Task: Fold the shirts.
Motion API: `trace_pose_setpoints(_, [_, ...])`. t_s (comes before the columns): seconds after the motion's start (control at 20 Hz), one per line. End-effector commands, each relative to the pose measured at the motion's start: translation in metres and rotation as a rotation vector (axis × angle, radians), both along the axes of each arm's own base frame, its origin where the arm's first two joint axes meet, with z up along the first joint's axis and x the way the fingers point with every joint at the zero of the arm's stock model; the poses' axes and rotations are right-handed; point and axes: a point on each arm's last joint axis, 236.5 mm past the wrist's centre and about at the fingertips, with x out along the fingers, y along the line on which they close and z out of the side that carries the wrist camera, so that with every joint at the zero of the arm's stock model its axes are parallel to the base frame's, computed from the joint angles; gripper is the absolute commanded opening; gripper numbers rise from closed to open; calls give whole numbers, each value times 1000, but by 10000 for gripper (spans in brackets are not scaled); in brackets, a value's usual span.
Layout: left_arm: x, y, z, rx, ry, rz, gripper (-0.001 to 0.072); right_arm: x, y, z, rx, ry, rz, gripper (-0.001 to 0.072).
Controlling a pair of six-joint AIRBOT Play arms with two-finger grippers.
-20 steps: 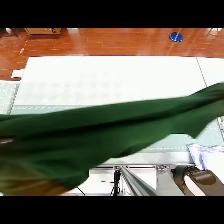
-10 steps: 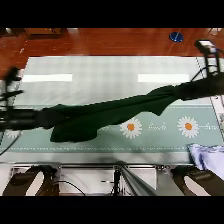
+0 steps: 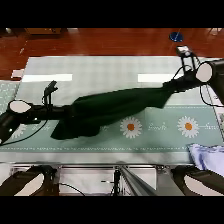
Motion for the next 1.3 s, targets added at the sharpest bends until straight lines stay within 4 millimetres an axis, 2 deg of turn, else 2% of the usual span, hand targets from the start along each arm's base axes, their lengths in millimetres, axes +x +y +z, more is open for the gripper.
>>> trace_pose_setpoints(0.0, [24,-1,13,-26,-34,16,620,5,4,-4,10,-6,2,28])
trace_pose_setpoints(0.05, [29,3,29,-45,-46,3,620,5,2,-3,3,-7,3,28])
trace_pose_setpoints(0.15, [32,28,60,-44,-59,-32,619,4,-3,1,-20,-18,4,28])
trace_pose_setpoints(0.2, [29,50,70,-20,-53,-36,617,4,-5,4,-30,-26,5,28])
trace_pose_setpoints(0.3, [15,86,76,0,-7,-15,617,5,-8,6,-41,-33,6,28])
trace_pose_setpoints(0.4, [1,99,67,-30,60,26,617,5,-7,6,-40,-34,6,27])
trace_pose_setpoints(0.5, [-18,95,42,-29,141,18,617,4,-7,6,-40,-32,6,28])
trace_pose_setpoints(0.65, [-51,109,-2,82,246,-16,618,2,-7,5,-38,-22,5,28])
trace_pose_setpoints(0.75, [-49,119,-15,138,221,-14,619,2,-6,5,-34,-23,5,28])
trace_pose_setpoints(1.05, [-21,135,-21,226,77,-5,620,2,-4,5,-25,-21,5,28])
trace_pose_setpoints(1.25, [-25,124,-38,215,111,-81,620,2,-3,5,-16,-20,4,28])
